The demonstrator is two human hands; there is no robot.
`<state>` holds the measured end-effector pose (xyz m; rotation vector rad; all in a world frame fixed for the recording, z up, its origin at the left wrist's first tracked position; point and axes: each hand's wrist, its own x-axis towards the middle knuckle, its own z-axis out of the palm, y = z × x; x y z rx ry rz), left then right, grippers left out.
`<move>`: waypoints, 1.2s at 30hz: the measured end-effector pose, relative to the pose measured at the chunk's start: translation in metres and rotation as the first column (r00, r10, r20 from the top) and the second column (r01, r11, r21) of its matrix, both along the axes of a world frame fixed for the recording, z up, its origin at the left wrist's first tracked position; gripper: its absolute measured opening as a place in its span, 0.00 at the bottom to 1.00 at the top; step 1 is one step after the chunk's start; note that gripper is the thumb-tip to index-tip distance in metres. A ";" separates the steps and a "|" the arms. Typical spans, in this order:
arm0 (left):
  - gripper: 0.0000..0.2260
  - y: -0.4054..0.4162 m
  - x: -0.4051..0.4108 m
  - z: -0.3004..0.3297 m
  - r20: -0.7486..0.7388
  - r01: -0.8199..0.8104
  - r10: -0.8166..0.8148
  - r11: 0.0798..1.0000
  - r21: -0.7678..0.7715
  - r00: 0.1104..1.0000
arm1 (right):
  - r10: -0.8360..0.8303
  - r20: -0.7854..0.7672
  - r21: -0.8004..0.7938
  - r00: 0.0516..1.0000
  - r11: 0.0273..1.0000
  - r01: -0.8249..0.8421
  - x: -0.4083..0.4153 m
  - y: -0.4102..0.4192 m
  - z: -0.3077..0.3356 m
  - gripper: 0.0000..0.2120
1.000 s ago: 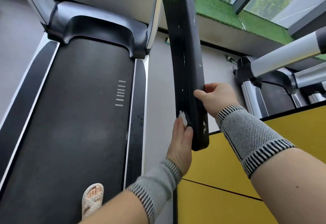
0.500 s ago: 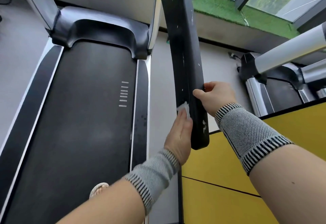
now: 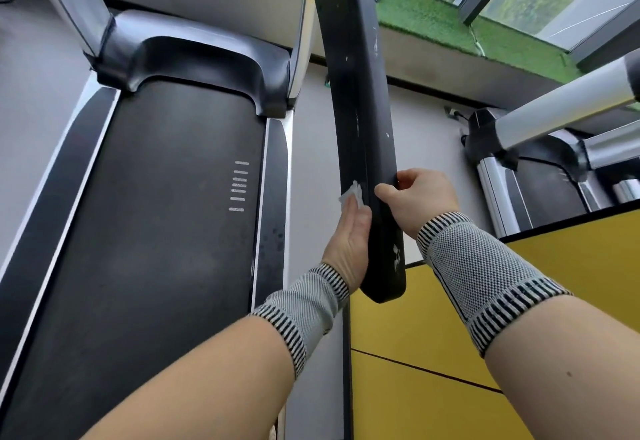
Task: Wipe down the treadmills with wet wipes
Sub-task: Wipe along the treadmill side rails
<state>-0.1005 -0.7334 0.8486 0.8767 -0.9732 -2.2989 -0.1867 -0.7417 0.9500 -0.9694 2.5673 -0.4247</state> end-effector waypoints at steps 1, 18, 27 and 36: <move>0.38 0.009 0.002 -0.002 0.034 0.009 -0.008 1.000 -0.010 0.999 | 0.003 -0.001 0.003 1.000 1.000 -0.003 0.000 0.000 -0.001 0.14; 0.40 0.024 -0.003 -0.028 0.101 -0.005 -0.010 0.990 0.140 0.995 | 0.010 0.029 0.009 1.000 1.000 -0.010 -0.007 -0.001 -0.003 0.12; 0.46 0.004 -0.011 -0.031 0.059 0.025 -0.029 0.998 0.062 0.998 | -0.023 0.058 -0.006 0.998 1.000 0.024 -0.009 0.000 -0.006 0.13; 0.43 -0.034 -0.017 -0.025 0.050 0.099 -0.099 0.995 0.003 0.994 | -0.063 0.114 -0.023 0.992 0.998 0.066 -0.006 -0.001 -0.005 0.12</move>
